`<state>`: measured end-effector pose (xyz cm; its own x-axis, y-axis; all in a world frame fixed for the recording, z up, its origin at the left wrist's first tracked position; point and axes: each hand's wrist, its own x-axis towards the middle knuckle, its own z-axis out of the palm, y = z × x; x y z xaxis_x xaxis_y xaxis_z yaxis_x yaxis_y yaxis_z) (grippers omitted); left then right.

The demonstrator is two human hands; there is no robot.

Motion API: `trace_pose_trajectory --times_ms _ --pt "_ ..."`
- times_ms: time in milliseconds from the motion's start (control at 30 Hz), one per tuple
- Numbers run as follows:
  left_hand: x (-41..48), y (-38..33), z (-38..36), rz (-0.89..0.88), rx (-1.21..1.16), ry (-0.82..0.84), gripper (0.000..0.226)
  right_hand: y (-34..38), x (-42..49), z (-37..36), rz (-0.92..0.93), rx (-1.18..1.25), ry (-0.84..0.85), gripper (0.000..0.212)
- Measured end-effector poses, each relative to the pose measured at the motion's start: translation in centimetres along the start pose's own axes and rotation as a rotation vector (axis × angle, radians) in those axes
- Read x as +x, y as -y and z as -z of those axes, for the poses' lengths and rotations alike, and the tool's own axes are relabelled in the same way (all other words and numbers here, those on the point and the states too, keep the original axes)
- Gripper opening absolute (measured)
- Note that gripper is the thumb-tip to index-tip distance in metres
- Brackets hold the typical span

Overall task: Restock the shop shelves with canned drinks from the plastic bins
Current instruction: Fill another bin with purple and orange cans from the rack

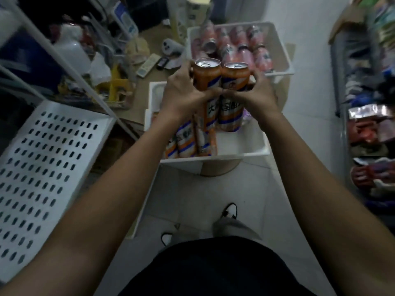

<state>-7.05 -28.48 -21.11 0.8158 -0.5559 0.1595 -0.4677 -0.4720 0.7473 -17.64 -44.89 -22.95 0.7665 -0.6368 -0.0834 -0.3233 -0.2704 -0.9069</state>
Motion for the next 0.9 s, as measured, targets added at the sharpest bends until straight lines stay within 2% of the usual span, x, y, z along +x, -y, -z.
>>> trace_pose_trajectory --times_ms 100,300,400,467,567,700,800,900 --pt "0.1 -0.6 -3.3 -0.017 -0.020 0.128 0.075 -2.2 -0.2 2.4 -0.028 -0.089 0.055 0.079" --pt "-0.5 0.9 -8.2 0.045 0.067 0.297 0.061 -6.1 0.1 3.6 -0.089 -0.298 0.207 0.083" --pt "-0.5 1.5 -9.2 0.048 0.235 0.253 0.067 -6.5 0.8 3.4 -0.089 -0.373 0.190 0.076" --pt "-0.3 1.9 -9.2 0.129 0.392 0.255 0.070 -6.7 1.2 2.9 -0.042 -0.512 0.168 0.073" --pt "0.1 2.3 -9.4 0.156 0.450 0.273 0.071 -6.4 1.7 2.4 0.027 -0.696 0.126 0.074" --pt "1.3 2.5 -9.6 0.057 0.528 0.328 0.073 -7.0 2.3 2.4 0.079 -0.675 0.161 0.076" --pt "1.1 3.2 -10.0 0.036 0.553 0.391 0.080 -7.8 1.6 2.3 0.114 -0.644 0.102 0.078" --pt "0.5 3.6 -10.6 0.043 0.568 0.429 0.086 -8.4 1.1 2.1 0.152 -0.741 0.061 0.077"
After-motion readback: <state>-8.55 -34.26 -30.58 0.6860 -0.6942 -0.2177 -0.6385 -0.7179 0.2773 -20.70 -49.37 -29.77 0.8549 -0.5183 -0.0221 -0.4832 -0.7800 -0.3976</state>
